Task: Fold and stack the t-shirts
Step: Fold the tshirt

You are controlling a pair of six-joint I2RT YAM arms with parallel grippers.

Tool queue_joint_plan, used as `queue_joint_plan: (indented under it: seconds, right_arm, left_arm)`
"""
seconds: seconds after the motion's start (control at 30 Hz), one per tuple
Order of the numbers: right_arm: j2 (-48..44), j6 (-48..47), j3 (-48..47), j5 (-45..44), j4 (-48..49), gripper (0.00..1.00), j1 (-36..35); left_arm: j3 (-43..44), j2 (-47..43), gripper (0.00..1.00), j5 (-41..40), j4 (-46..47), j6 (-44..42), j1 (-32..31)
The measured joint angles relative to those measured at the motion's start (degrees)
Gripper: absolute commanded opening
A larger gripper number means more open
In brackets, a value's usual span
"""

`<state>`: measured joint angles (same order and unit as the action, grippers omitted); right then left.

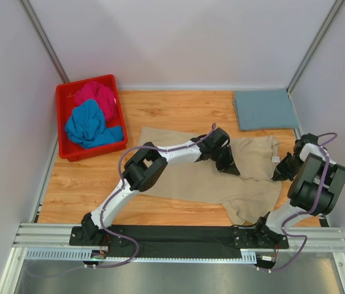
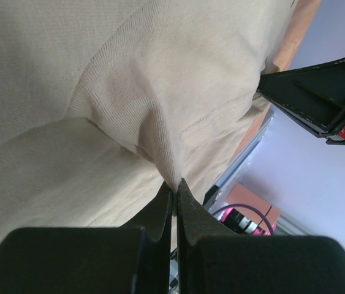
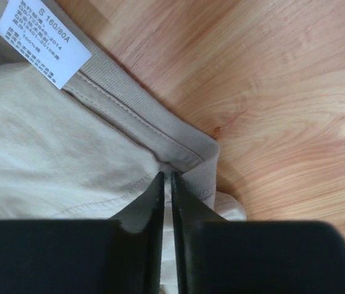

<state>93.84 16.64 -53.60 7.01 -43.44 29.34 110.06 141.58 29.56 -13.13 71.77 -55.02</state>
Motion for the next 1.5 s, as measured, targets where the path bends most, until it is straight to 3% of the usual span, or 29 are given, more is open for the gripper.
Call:
queue_joint_plan:
  seconds: [0.13,0.8,1.37,1.47,1.5]
  right_arm:
    - [0.04,0.02,-0.09,-0.39,-0.22,0.00,0.04]
    - [-4.33,0.00,-3.13,-0.94,-4.96,0.00,0.04]
    - [-9.53,0.92,-7.37,-4.42,-16.41,0.00,0.04]
    - [-10.27,0.90,-6.14,-2.78,-15.23,0.14,0.04]
    - [-10.21,0.94,-5.73,-1.88,-14.69,0.22,0.04]
  left_arm:
    - [1.18,0.35,0.00,0.00,-1.31,-0.04,0.00]
    - [4.00,0.35,0.00,0.22,-5.88,-0.35,0.35]
    - [7.91,0.35,0.00,0.55,-12.63,-3.85,1.51]
    - [7.91,0.35,0.00,0.59,-13.97,-4.57,1.68]
    - [7.91,0.35,0.00,0.63,-14.19,-4.68,1.77]
